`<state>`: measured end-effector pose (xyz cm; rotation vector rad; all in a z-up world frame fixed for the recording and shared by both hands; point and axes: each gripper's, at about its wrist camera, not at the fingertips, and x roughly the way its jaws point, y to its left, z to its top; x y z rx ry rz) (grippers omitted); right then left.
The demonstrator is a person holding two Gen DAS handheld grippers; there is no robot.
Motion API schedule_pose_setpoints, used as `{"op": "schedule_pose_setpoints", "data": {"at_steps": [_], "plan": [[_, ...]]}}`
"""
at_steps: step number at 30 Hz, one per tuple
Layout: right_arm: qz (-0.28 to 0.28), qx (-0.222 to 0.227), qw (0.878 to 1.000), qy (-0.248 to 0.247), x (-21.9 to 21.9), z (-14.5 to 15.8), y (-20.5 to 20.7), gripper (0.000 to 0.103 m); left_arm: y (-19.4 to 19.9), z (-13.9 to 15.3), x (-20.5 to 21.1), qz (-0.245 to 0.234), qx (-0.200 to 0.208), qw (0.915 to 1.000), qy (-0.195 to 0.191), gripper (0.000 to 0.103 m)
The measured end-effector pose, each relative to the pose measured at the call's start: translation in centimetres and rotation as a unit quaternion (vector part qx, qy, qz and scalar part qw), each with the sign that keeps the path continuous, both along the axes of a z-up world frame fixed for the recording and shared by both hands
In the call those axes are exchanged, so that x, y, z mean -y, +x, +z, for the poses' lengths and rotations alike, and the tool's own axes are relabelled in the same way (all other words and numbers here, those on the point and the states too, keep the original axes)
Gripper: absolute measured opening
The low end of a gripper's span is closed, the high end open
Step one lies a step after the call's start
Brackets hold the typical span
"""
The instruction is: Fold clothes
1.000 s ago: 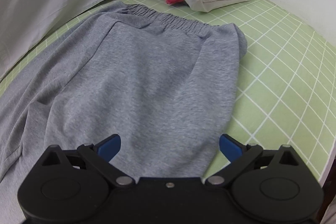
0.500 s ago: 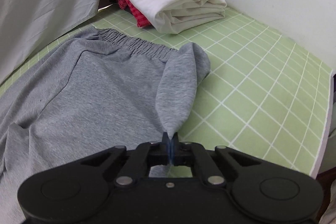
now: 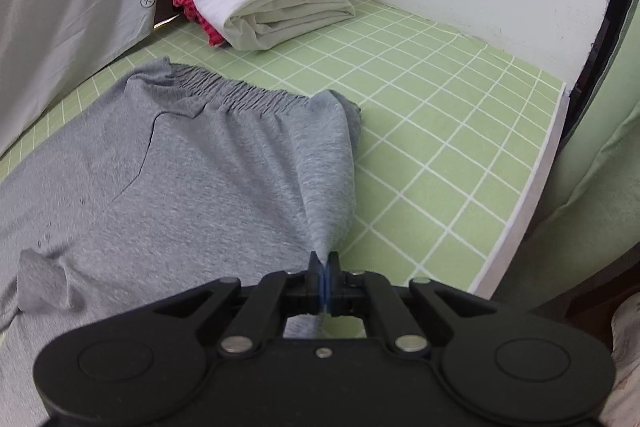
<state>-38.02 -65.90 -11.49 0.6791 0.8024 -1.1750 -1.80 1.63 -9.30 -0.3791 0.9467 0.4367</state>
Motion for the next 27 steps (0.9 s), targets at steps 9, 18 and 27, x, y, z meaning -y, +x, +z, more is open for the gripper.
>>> {"op": "schedule_pose_setpoints", "data": {"at_steps": [9,18,27], "plan": [[0.003,-0.009,1.000,-0.028,0.5,1.9,1.0,0.066,0.1,2.0,4.1,-0.057,0.018,0.9975,0.038,0.064],[0.022,0.004,0.998,-0.055,7.1,2.3,4.5,0.079,3.0,3.2,13.5,-0.132,0.034,0.9898,0.039,0.072],[0.093,0.000,0.995,-0.033,13.7,-1.9,12.8,0.081,5.8,1.1,25.3,-0.194,0.013,0.9809,0.006,0.076]]}}
